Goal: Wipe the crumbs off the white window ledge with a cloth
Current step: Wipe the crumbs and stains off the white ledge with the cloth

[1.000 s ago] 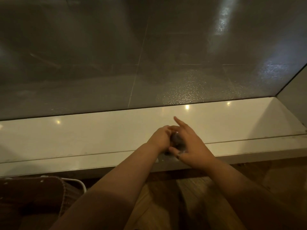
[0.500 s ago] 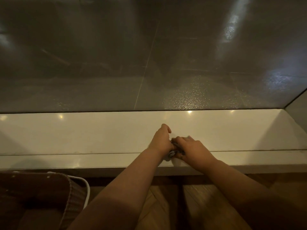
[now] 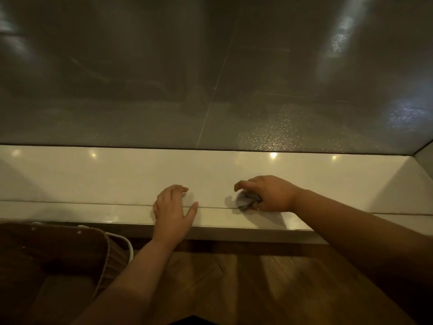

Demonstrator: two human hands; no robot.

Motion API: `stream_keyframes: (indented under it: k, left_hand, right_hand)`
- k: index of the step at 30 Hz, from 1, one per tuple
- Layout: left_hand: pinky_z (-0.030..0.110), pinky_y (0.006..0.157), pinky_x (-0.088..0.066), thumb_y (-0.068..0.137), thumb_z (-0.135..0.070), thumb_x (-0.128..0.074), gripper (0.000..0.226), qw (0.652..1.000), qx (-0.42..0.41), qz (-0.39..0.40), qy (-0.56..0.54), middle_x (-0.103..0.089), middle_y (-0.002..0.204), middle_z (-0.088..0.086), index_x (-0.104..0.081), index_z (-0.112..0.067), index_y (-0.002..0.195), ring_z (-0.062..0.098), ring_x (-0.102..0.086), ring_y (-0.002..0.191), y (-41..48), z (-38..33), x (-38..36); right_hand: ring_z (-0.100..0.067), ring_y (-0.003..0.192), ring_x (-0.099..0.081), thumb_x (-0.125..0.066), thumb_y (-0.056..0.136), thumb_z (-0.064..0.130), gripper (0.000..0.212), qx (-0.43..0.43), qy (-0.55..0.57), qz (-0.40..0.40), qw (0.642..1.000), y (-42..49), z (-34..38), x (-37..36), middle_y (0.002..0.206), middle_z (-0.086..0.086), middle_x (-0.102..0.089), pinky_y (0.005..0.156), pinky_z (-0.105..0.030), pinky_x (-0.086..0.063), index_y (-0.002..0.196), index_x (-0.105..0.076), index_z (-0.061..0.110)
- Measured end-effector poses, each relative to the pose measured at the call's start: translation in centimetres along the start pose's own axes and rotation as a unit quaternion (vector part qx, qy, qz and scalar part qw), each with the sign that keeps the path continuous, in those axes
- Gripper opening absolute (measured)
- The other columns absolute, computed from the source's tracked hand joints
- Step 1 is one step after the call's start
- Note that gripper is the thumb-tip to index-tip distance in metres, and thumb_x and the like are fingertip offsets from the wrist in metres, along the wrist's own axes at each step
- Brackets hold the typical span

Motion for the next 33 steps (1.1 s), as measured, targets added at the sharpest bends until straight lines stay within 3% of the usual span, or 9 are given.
stream_keyframes:
  k: [5,7,11,14,19,24,30,32,33]
  left_hand:
    - [0.036,0.114,-0.02,0.084,-0.056,-0.037,0.061,0.997,-0.052,0.029,0.053,-0.035,0.145,-0.002,-0.044,-0.023,0.134,0.017,-0.026,0.138,-0.3,0.2,-0.7]
    - [0.037,0.114,-0.021,0.083,-0.058,-0.034,0.063,0.996,-0.059,0.029,0.058,-0.036,0.145,-0.003,-0.044,-0.023,0.134,0.017,-0.026,0.139,-0.3,0.4,-0.8]
    - [0.037,0.115,-0.021,0.077,-0.065,-0.022,0.073,0.995,-0.071,0.032,0.064,-0.037,0.144,-0.004,-0.045,-0.024,0.133,0.016,-0.025,0.139,-0.5,0.6,-0.9]
    - [0.037,0.115,-0.019,0.078,-0.064,-0.021,0.073,0.995,-0.075,0.025,0.063,-0.036,0.146,-0.004,-0.043,-0.023,0.134,0.016,-0.024,0.14,-0.5,0.5,-0.9]
    - [0.032,0.116,0.004,0.081,-0.063,-0.005,0.081,0.99,-0.074,0.035,0.113,-0.012,0.16,-0.004,-0.013,-0.022,0.151,0.014,-0.003,0.148,-0.4,0.1,-1.3]
    - [0.032,0.115,0.011,0.078,-0.064,0.005,0.084,0.984,-0.074,0.052,0.153,0.005,0.16,-0.005,0.002,-0.022,0.151,0.013,0.008,0.148,-0.2,0.2,-1.8]
    - [0.033,0.116,0.011,0.079,-0.064,0.006,0.083,0.981,-0.081,0.058,0.165,0.006,0.16,-0.005,0.003,-0.022,0.151,0.012,0.009,0.148,-0.2,0.3,-1.9]
    - [0.034,0.117,0.01,0.079,-0.064,0.005,0.083,0.981,-0.082,0.059,0.164,0.006,0.16,-0.005,0.003,-0.021,0.151,0.012,0.009,0.148,-0.1,0.3,-1.9]
    - [0.034,0.117,0.01,0.08,-0.063,0.005,0.083,0.981,-0.081,0.06,0.164,0.005,0.16,-0.005,0.002,-0.021,0.151,0.012,0.009,0.148,-0.2,0.3,-1.9]
  right_hand:
    - [-0.023,0.081,-0.054,-0.063,0.079,0.021,0.021,0.018,-0.004,-0.072,0.997,-0.6,-0.8,-1.4,0.089,-0.009,-0.06,0.066,-0.027,-0.036,0.096,-0.062,0.009]
    - [-0.024,0.078,-0.057,-0.062,0.077,0.025,0.023,0.007,0.015,-0.1,0.995,-0.9,-1.0,-2.3,0.086,-0.01,-0.06,0.064,-0.028,-0.041,0.09,-0.065,0.007]
    - [-0.021,0.083,-0.062,-0.069,0.076,0.027,0.032,-0.009,0.037,-0.108,0.993,-1.1,-1.1,-2.6,0.107,-0.009,-0.06,0.07,-0.026,-0.048,0.104,-0.07,0.011]
    - [-0.019,0.088,-0.062,-0.065,0.078,0.034,0.029,0.021,-0.062,-0.083,0.994,-1.3,-1.1,-2.0,0.112,-0.003,-0.059,0.064,-0.028,-0.049,0.101,-0.071,0.017]
    - [-0.022,0.085,-0.061,-0.052,0.087,0.036,0.032,0.05,-0.126,-0.023,0.99,-0.8,-0.7,-0.6,0.103,-0.003,-0.059,0.064,-0.029,-0.045,0.108,-0.066,0.015]
    - [-0.025,0.085,-0.059,-0.056,0.084,0.023,0.044,0.03,-0.039,0.001,0.999,-0.5,-0.4,-0.9,0.106,-0.005,-0.058,0.074,-0.035,-0.048,0.127,-0.049,0.022]
    - [-0.023,0.076,-0.058,-0.051,0.083,0.034,0.036,-0.045,0.026,-0.116,0.992,-1.4,-1.0,-3.2,0.097,-0.005,-0.054,0.063,-0.026,-0.04,0.115,-0.06,0.021]
    - [-0.022,0.086,-0.055,-0.047,0.08,0.038,0.038,-0.061,0.03,-0.161,0.985,-1.5,-0.8,-4.0,0.101,-0.005,-0.055,0.069,-0.028,-0.042,0.109,-0.062,0.019]
    - [-0.022,0.097,-0.05,-0.049,0.079,0.036,0.036,-0.067,0.034,-0.174,0.982,-1.5,-0.6,-4.3,0.108,-0.007,-0.054,0.079,-0.03,-0.041,0.108,-0.062,0.019]
Point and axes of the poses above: each hand's wrist, its own y-axis towards the middle knuckle, its own x-axis out of the back of the hand, z = x × y, the point moved 3 cm from there along y, towards the middle knuckle
